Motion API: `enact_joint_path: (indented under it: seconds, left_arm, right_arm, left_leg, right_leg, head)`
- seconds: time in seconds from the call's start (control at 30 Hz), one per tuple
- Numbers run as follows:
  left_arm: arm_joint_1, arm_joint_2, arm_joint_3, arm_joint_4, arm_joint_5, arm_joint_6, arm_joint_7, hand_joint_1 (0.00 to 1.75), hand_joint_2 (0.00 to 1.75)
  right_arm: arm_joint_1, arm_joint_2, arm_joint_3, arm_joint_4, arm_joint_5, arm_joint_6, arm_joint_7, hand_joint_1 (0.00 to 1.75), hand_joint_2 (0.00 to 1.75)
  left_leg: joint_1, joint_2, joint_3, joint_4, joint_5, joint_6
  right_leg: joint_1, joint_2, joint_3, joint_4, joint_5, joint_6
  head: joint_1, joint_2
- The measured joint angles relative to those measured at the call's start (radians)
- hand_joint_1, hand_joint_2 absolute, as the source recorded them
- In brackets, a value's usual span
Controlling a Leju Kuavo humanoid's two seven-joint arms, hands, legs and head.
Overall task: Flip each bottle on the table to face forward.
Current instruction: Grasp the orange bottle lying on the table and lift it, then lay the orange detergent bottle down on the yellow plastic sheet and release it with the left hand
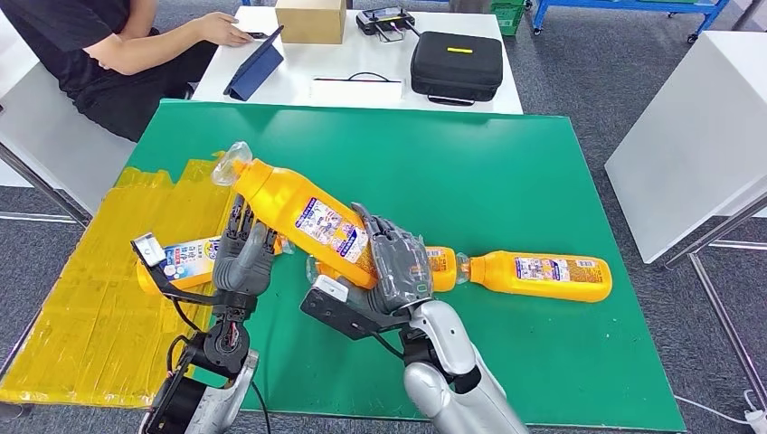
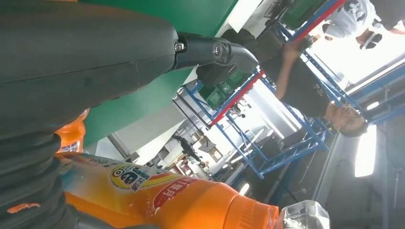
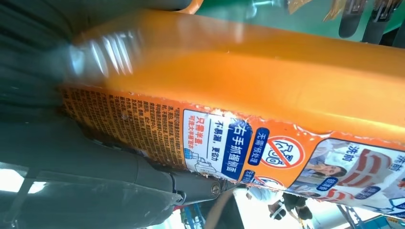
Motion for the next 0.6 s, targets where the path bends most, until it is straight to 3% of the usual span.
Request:
enact_joint_path:
  seconds: [0.27,0.6]
  left_arm:
    - [0.016,-0.002,0.0,-0.002,0.041,-0.025,0.031,0.0,1.75]
    - [0.069,-0.002,-0.034,-0.094,0.061,-0.054,0.066,0.0,1.75]
  right_arm:
    - [-0.021,-0.001,0.05,0.05,-0.014,-0.007,0.043,1.75,1.75]
    - [-0.015,0.006,0.056,0.109,-0.019,0.044,0.039,1.75,1.75]
  left_leg:
    - [0.0,0.0,0.0,0.0,0.0,0.0]
    - [0.0,0.0,-0.001,0.0,0.0,0.0]
  right_leg:
    - [0.0,0.0,0.0,0.0,0.0,0.0]
    - [0.0,0.0,-0.002,0.0,0.0,0.0]
  head:
    - [0.0,0.0]
    - [0.0,0.0]
